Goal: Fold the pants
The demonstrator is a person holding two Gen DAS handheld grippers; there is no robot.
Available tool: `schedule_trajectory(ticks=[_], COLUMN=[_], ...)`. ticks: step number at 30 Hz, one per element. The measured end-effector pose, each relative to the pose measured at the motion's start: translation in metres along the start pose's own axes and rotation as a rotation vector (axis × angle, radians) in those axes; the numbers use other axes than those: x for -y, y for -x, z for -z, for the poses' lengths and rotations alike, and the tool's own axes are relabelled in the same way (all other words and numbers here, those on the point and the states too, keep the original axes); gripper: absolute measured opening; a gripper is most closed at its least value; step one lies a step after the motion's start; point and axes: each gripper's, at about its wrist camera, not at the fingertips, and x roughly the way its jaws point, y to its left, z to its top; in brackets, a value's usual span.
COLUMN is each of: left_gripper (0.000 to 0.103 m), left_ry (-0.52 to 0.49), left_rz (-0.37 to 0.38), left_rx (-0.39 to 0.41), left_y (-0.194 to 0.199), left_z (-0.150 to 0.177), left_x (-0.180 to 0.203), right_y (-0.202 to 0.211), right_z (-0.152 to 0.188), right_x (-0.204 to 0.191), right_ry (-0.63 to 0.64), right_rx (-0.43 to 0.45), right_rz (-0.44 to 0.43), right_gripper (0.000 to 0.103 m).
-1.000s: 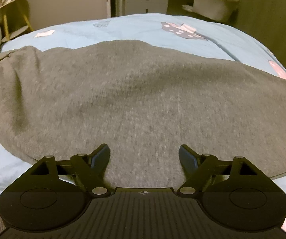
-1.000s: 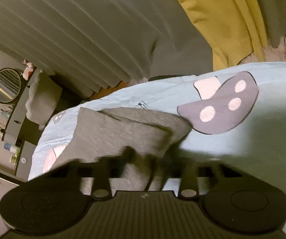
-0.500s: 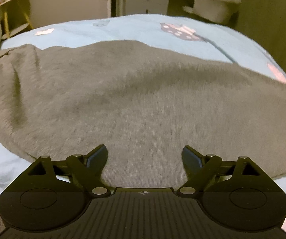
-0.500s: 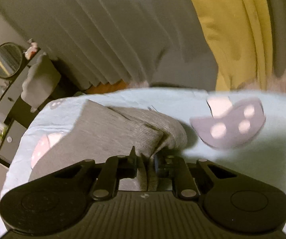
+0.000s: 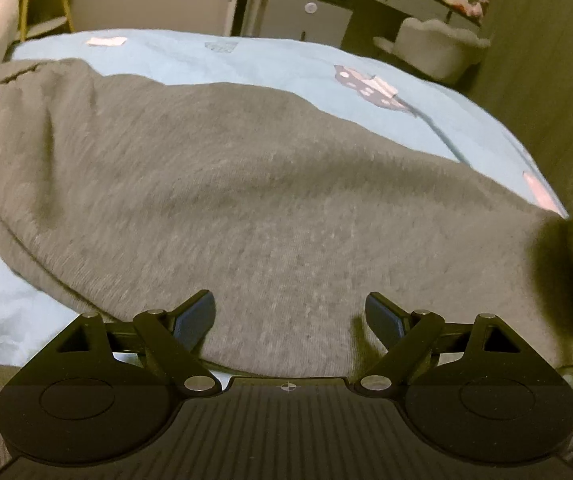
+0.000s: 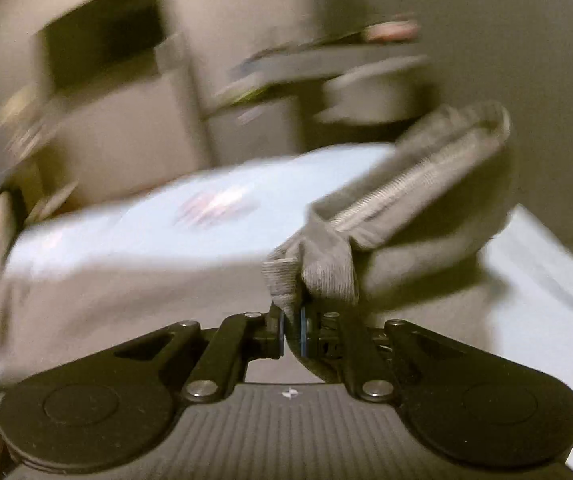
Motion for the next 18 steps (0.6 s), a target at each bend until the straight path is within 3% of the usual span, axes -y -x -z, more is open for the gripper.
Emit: schedule_trajectory(ticks=[3,5,6,8,10,13,15,17,18], left_gripper=[0.089,0.089,0.089,0.089,0.089,0.089,0.089,0.089,0.089], left_ry=[0.019,0.021,0.017,0.001,-0.013,-0.025,-0.023,-0.008,0.001], left_rz=[0.020,0.023,0.028,0.029,0.037,0.050,0.072,0.110,0.129], left_rx=[0.002,-0.001,0.001,0.002,-0.001,-0.007,-0.018,-0.033,-0.039], left_y=[0.001,0.001,0.001,0.000,-0.001,-0.005,-0.005,-0.004,-0.004], left_z=[0.000,0.000,0.001,0.002,0.002,0.002,0.001,0.000,-0.001], left_x=[-0.004,-0.005,-0.005,-0.004,-0.002,0.001,0.003,0.006,0.007], right_y=[-0.032,-0.039,-0.035,-0.023,-0.006,0.011,0.009,-0.002,-0.009], right_z=[0.025,0.031,0.030,0.022,0.016,0.009,0.010,0.019,0.024], right_x=[-0.037,-0.047,-0.047,-0.038,-0.018,0.025,0.049,0.069,0.076], right_ry=[0.055,0.081,0.093,0.032,-0.068,-0.231,-0.309,-0.362,-0.382], right_rx=[-0.193,-0.261,-0.262,-0.242,-0.201,-0.150,-0.152,-0.222,-0.277], right_rz=[-0.123,-0.132,-0.138,-0.177,-0.196,-0.177,-0.104,0.009,0.068], right_gripper=[0.015,0.028,0.032,0.057,0.071,0.071,0.063,0.030,0.024])
